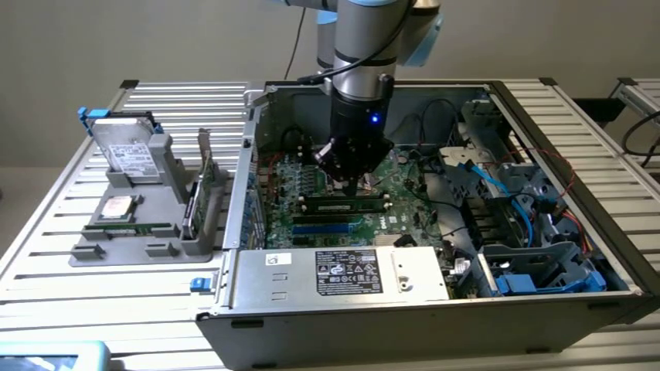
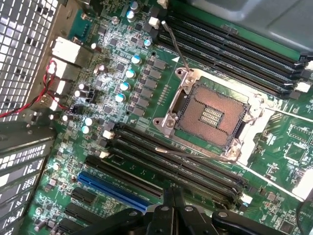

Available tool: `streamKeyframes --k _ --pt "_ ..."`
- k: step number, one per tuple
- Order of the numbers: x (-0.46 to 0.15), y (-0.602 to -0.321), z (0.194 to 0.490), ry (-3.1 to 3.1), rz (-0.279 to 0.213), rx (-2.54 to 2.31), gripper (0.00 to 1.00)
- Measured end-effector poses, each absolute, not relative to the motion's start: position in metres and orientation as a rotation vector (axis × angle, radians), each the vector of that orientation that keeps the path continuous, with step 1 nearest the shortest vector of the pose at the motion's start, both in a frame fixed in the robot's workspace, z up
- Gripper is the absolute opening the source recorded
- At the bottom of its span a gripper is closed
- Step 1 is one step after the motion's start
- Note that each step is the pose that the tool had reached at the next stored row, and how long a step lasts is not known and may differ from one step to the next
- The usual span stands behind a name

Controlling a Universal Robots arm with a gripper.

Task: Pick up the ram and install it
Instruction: 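Press down the ram until it locks into place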

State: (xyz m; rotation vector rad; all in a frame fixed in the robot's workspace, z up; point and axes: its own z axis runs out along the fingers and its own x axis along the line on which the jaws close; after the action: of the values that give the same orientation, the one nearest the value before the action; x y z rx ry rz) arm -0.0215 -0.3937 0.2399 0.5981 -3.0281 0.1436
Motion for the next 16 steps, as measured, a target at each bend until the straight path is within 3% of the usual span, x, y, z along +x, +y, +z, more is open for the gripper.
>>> streamKeyframes --k 16 --pt "-0.0215 -0.3937 0.2399 -3.087 0.154 0.329 0.11"
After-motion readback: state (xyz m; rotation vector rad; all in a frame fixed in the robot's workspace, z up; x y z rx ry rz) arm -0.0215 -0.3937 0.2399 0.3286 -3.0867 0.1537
